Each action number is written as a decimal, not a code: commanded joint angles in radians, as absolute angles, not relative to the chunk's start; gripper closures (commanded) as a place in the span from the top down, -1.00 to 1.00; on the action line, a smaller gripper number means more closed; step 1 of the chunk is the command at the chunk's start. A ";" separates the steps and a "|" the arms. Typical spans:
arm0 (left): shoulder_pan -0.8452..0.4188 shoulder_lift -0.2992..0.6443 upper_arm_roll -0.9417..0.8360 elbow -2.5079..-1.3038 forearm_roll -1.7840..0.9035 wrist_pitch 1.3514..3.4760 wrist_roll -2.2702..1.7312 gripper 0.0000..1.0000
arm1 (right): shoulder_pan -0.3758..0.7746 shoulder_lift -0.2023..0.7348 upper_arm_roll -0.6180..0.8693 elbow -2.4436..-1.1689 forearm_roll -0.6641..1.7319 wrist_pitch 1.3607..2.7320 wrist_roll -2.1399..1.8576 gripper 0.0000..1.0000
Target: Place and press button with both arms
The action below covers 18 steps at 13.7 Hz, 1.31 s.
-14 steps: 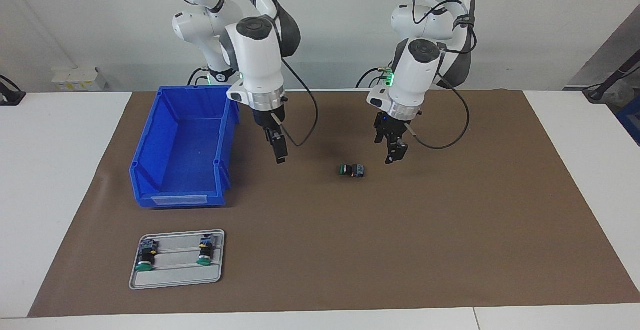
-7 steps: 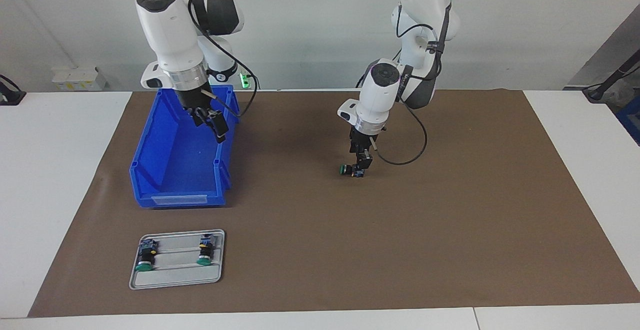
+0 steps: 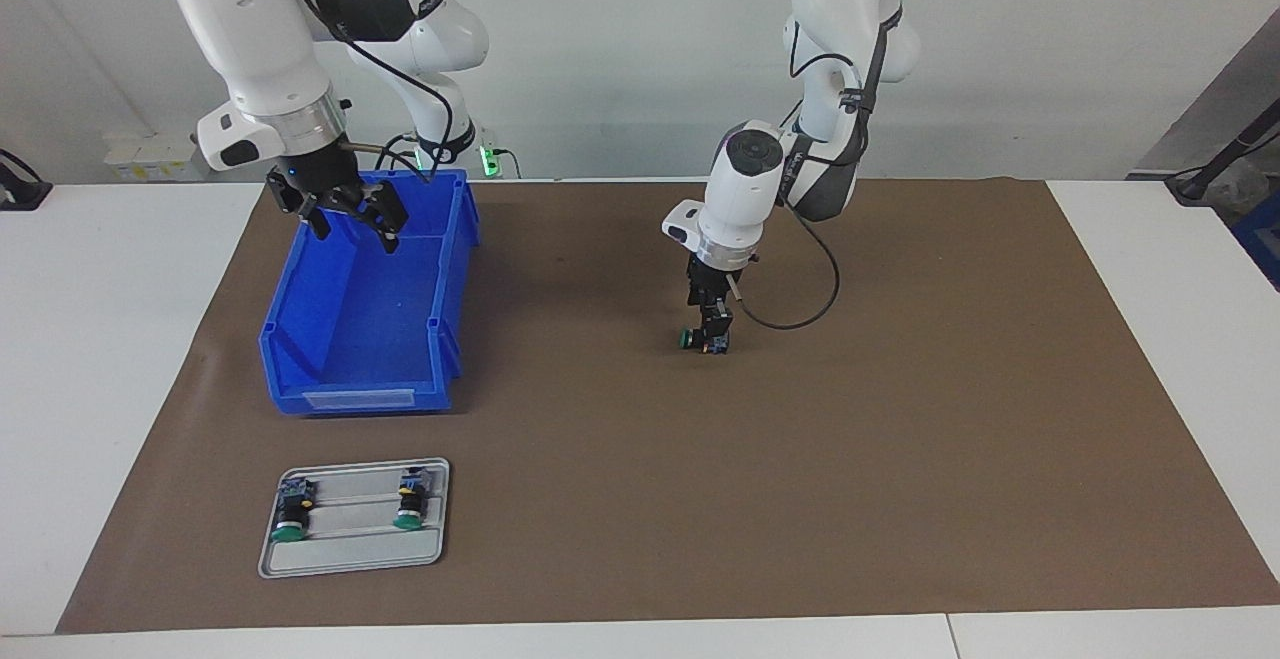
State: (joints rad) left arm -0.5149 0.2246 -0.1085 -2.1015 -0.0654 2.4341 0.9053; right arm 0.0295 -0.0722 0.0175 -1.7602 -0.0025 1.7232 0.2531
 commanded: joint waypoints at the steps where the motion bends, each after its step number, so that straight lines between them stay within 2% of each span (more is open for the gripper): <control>1: -0.540 0.250 -0.091 -2.102 -0.071 2.467 0.893 0.48 | -0.017 -0.044 0.023 -1.680 0.017 1.664 0.106 0.99; 7: -0.538 0.278 -0.091 -2.095 -0.072 2.499 0.894 0.47 | -0.009 -0.012 0.035 -1.594 -0.043 1.608 0.003 1.00; 12: -0.519 0.293 -0.084 -2.046 -0.072 2.517 0.885 0.49 | 0.002 -0.020 0.038 -1.606 -0.041 1.608 -0.002 1.00; 18: -0.517 0.291 -0.084 -2.055 -0.072 2.491 0.887 0.57 | 0.003 -0.020 0.046 -1.612 -0.040 1.637 0.018 1.00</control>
State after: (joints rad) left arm -0.5140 0.2784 -0.0848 -2.0625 -0.0654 2.5111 0.8948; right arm 0.0075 -0.0283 0.0362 -1.6251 -0.0307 1.6308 0.0272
